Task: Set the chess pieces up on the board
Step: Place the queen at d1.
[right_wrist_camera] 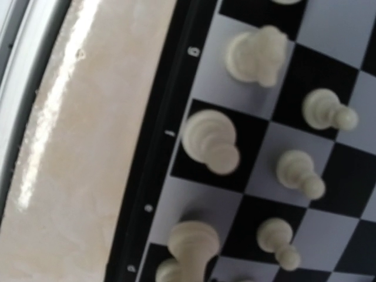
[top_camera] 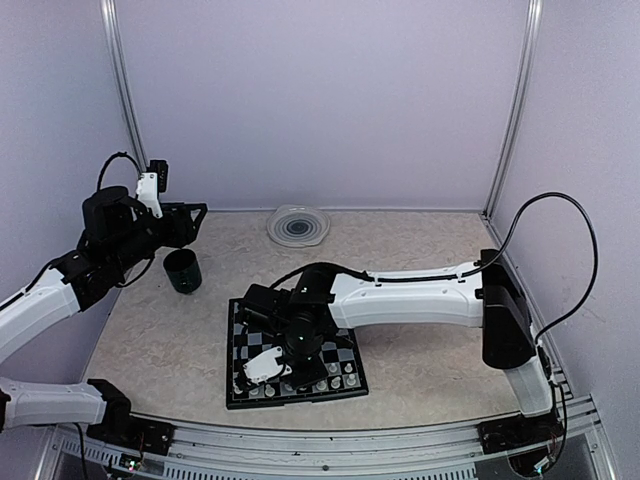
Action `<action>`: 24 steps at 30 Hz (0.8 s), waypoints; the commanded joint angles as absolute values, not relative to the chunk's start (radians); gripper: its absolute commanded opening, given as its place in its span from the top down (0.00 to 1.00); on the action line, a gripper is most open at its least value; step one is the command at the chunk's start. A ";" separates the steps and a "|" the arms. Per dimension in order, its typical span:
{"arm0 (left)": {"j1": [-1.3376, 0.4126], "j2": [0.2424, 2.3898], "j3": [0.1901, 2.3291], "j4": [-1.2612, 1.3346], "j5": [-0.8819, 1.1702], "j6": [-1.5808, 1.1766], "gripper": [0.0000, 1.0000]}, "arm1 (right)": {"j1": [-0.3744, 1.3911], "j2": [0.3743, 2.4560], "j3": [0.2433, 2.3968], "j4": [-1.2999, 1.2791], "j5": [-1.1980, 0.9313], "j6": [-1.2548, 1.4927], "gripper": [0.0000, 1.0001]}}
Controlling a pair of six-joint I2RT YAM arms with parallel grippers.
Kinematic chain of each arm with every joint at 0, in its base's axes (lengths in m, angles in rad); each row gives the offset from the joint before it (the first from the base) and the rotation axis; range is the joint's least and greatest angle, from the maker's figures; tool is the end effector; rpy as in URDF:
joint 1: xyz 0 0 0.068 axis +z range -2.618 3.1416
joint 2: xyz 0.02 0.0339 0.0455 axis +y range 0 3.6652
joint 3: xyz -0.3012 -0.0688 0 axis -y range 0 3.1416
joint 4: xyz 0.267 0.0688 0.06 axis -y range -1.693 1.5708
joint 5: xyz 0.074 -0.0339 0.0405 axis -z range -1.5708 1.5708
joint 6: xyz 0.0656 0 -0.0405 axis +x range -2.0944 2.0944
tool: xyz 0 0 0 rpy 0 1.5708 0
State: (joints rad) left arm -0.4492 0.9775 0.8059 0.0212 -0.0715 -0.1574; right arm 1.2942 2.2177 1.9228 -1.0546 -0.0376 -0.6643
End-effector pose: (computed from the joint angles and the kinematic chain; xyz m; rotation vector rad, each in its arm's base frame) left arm 0.2387 -0.1099 0.3559 0.1995 1.7247 -0.3864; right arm 0.1356 0.4866 0.1975 -2.4429 1.6338 0.1537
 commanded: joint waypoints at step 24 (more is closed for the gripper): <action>-0.445 0.991 0.825 0.025 -0.038 -0.167 0.39 | 1.313 2.272 1.982 -1.076 -0.037 -0.680 0.75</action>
